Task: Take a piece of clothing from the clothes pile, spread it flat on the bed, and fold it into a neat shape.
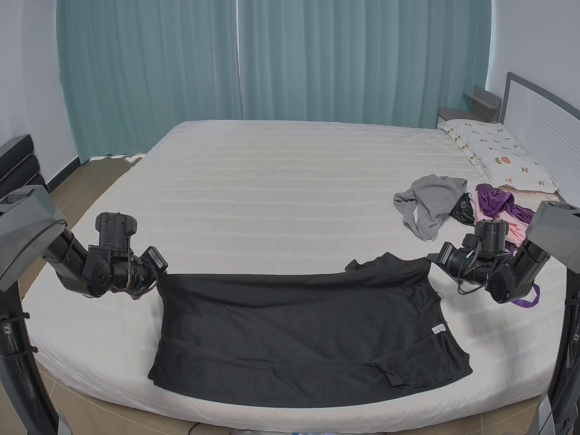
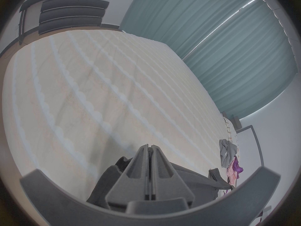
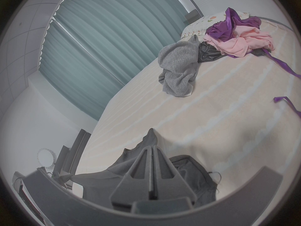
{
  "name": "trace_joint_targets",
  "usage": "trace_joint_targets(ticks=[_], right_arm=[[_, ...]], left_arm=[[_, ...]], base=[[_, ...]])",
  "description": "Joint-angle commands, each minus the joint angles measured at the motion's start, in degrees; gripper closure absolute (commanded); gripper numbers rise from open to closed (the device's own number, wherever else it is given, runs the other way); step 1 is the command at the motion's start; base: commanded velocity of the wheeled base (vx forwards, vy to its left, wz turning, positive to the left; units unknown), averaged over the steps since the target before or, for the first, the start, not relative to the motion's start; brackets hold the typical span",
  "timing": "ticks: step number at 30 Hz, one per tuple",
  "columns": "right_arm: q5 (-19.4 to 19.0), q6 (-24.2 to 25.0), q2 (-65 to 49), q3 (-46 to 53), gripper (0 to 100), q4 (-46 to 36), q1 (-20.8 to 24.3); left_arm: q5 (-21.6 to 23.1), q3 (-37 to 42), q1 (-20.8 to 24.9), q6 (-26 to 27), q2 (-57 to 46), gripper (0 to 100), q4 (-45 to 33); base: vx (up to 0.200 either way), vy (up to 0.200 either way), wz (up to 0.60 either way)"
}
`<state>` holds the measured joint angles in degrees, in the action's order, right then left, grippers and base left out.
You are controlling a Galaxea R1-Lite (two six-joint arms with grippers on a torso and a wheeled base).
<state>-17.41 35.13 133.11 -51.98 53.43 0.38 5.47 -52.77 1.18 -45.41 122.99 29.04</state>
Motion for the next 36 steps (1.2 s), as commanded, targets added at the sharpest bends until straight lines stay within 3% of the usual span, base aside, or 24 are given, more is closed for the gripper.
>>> trace_joint_targets(ticks=[1, 5, 14, 30, 36], right_arm=[[-1.14, -0.06, -4.44, 4.17, 100, 0.09, -0.03], [-1.66, -0.06, -5.58, 7.77, 100, 0.27, -0.03], [-3.33, -1.82, -5.76, 18.23, 100, 8.62, -1.52], [-5.53, -5.25, -5.32, 25.61, 100, 12.66, -3.45], [-5.79, -8.94, -3.82, 27.72, 100, 12.05, -3.72]], left_arm=[[-0.02, 2.5, -0.04, 0.06, -2.14, 100, -0.03], [0.06, 4.96, -0.04, 0.94, -3.02, 100, 0.05], [0.85, 10.15, 0.05, 2.61, -3.99, 100, 0.05], [1.21, 15.86, 0.66, 5.16, -5.48, 100, -0.03], [3.14, 18.23, 1.45, 5.95, -4.43, 100, 0.05]], base=[[0.0, 0.0, 0.0], [0.0, 0.0, 0.0], [0.0, 0.0, 0.0], [0.0, 0.0, 0.0], [0.0, 0.0, 0.0]])
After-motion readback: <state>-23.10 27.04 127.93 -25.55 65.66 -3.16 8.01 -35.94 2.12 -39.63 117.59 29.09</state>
